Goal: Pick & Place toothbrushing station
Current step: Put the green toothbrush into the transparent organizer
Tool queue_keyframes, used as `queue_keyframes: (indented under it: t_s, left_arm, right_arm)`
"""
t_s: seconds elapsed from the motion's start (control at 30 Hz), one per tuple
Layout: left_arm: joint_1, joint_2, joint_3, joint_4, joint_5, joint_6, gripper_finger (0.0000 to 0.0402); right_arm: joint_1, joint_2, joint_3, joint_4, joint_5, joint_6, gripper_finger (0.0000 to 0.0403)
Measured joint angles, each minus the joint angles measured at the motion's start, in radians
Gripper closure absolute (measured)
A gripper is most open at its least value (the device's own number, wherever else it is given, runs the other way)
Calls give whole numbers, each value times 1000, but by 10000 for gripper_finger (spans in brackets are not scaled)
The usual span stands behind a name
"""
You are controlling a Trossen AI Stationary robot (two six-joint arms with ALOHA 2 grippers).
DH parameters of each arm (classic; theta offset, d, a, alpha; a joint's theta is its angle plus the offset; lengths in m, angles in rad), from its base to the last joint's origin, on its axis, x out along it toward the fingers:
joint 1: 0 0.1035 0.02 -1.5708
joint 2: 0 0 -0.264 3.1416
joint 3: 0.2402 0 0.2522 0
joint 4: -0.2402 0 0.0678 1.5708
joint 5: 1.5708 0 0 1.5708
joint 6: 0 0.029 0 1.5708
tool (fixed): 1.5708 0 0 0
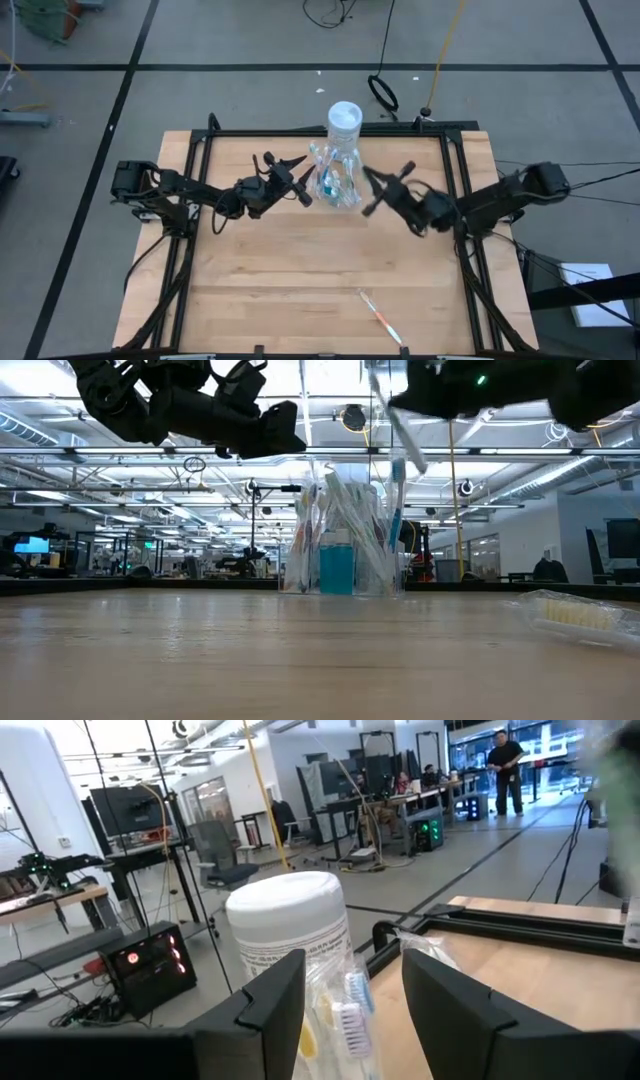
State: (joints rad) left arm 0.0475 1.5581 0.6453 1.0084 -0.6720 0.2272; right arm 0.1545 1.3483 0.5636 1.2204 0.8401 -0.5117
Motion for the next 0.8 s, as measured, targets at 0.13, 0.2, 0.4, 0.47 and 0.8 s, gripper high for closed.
queue_keyframes:
  t_s: [0.13, 0.2, 0.4, 0.47, 0.8]
  left_arm:
    - [0, 0, 0, 3, 0, 0, 227]
    - [0, 0, 0, 3, 0, 0, 227]
    - [0, 0, 0, 3, 0, 0, 227]
    - [0, 0, 0, -2, 0, 0, 227]
    - [-7, 0, 0, -12, 0, -3, 227]
  right_arm:
    - [-140, 47, 0, -75, -58, 139, 403]
    - [-192, 80, 0, -87, -130, 222, 403]
    - [-269, 187, 1, -45, -265, 350, 403]
    - [-285, 214, 1, -41, -265, 358, 403]
    - [-287, 354, 1, 31, -263, 429, 403]
